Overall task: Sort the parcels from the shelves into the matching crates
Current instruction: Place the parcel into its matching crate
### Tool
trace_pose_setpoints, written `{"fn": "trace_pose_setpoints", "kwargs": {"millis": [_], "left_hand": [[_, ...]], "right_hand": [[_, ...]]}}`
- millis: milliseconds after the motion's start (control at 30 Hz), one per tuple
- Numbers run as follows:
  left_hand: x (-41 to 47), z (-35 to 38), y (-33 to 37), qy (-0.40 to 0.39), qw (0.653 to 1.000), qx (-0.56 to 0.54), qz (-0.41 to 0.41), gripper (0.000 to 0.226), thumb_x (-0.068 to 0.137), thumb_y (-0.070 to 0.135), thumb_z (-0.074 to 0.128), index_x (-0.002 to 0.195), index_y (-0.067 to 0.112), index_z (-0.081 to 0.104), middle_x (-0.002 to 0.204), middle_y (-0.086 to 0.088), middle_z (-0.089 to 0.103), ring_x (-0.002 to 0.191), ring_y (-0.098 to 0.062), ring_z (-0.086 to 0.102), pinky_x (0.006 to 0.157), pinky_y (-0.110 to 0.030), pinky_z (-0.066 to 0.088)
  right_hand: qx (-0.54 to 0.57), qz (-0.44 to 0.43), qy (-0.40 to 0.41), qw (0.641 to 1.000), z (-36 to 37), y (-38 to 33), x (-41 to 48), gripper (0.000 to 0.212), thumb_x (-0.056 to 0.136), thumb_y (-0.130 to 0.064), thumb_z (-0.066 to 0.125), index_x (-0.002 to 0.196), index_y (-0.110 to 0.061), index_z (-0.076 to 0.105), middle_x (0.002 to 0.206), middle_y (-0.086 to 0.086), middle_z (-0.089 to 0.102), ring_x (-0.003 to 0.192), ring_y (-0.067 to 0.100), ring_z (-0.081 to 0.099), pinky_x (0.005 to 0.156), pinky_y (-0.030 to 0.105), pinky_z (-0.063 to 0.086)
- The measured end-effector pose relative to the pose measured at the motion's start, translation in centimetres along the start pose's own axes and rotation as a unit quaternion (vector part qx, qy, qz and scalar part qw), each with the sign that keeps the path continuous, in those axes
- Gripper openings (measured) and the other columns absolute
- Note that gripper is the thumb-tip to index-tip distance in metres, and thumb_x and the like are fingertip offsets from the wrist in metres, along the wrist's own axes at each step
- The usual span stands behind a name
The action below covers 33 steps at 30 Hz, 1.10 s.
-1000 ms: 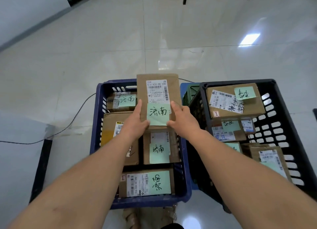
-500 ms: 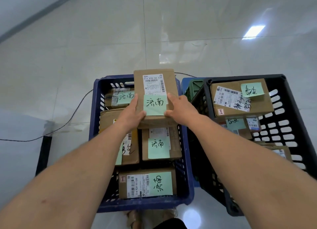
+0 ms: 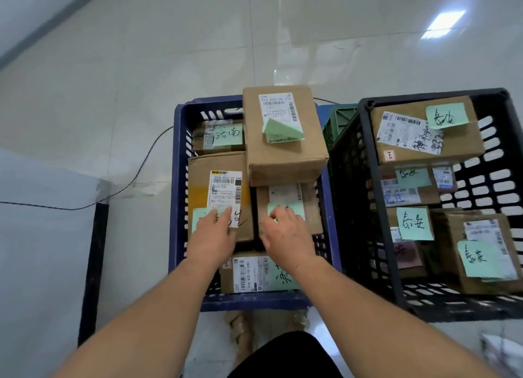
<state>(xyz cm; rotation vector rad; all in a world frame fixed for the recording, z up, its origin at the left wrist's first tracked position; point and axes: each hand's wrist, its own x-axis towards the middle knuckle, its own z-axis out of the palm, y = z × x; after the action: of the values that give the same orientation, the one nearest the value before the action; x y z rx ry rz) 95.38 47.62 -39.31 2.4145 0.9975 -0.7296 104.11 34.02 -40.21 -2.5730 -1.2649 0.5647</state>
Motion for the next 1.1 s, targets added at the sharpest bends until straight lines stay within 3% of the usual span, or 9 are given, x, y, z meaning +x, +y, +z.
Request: {"fn": "trace_pose_setpoints", "kwargs": {"millis": [67,233,367,500,600,767,1100], "left_hand": [[-0.5,0.7,-0.7,-0.005,0.998,0.059,0.01,0.063,0.097,0.032,0.048,0.152,0.027,0.015,0.16,-0.007,0.009,0.145,-0.025,0.014,0.115,-0.04,0.024],[-0.8,1.2,-2.1,0.006,0.998,0.061,0.025,0.06,0.099,0.027,0.045,0.151,0.029,0.017,0.16,-0.002,0.006,0.146,-0.022,0.01,0.111,-0.039,0.031],[-1.0,1.0,-2.5,0.005,0.997,0.063,0.041,0.061,0.098,0.031,0.046,0.151,0.028,0.018,0.16,-0.003,0.007,0.146,-0.023,0.01,0.111,-0.041,0.031],[-1.1,1.0,-0.7,0.013,0.993,0.065,0.1,0.064,0.098,0.033,0.045,0.152,0.026,0.012,0.16,-0.007,0.008,0.147,-0.025,0.01,0.117,-0.038,0.017],[-1.3,1.5,0.8,-0.005,0.987,0.068,0.146,0.065,0.099,0.034,0.042,0.153,0.027,0.007,0.161,-0.006,0.005,0.148,-0.023,0.006,0.119,-0.035,0.009],[-2.0,1.2,2.0,0.001,0.985,0.063,0.16,0.066,0.099,0.032,0.043,0.153,0.024,0.006,0.161,-0.007,0.004,0.148,-0.023,0.007,0.119,-0.034,0.01],[-5.7,-0.9,7.5,0.012,0.969,0.096,0.225,0.068,0.1,0.038,0.04,0.153,0.022,0.001,0.161,-0.005,0.002,0.148,-0.022,0.006,0.119,-0.035,0.009]], "right_hand": [[-0.01,-0.01,-0.055,0.998,1.3,-0.6,0.2,0.031,0.094,-0.023,0.052,0.124,-0.016,0.055,0.124,0.006,0.05,0.117,0.026,0.042,0.097,0.038,0.037],[-0.058,0.001,-0.094,0.994,2.8,-2.2,0.4,0.033,0.093,-0.02,0.053,0.125,-0.017,0.058,0.136,0.006,0.043,0.129,0.026,0.032,0.106,0.041,0.03],[-0.048,0.007,-0.093,0.994,2.7,-2.1,-0.1,0.04,0.093,-0.017,0.052,0.133,-0.018,0.049,0.14,0.006,0.037,0.13,0.026,0.03,0.103,0.039,0.033],[-0.038,0.071,-0.075,0.994,2.1,-1.3,-1.4,0.048,0.092,-0.015,0.053,0.138,-0.021,0.04,0.143,0.007,0.035,0.131,0.026,0.031,0.099,0.037,0.037],[-0.045,0.098,-0.119,0.987,2.1,-0.4,-2.6,0.048,0.091,-0.011,0.051,0.137,-0.019,0.041,0.144,0.006,0.036,0.128,0.027,0.034,0.095,0.037,0.042],[-0.018,0.096,-0.13,0.987,0.7,0.5,-3.8,0.056,0.092,-0.01,0.051,0.145,-0.02,0.033,0.155,0.005,0.024,0.14,0.025,0.023,0.107,0.038,0.034],[-0.045,0.16,-0.035,0.985,-5.5,1.9,-7.6,0.039,0.093,-0.019,0.05,0.131,-0.016,0.043,0.14,0.009,0.035,0.127,0.027,0.034,0.097,0.036,0.038]]}}
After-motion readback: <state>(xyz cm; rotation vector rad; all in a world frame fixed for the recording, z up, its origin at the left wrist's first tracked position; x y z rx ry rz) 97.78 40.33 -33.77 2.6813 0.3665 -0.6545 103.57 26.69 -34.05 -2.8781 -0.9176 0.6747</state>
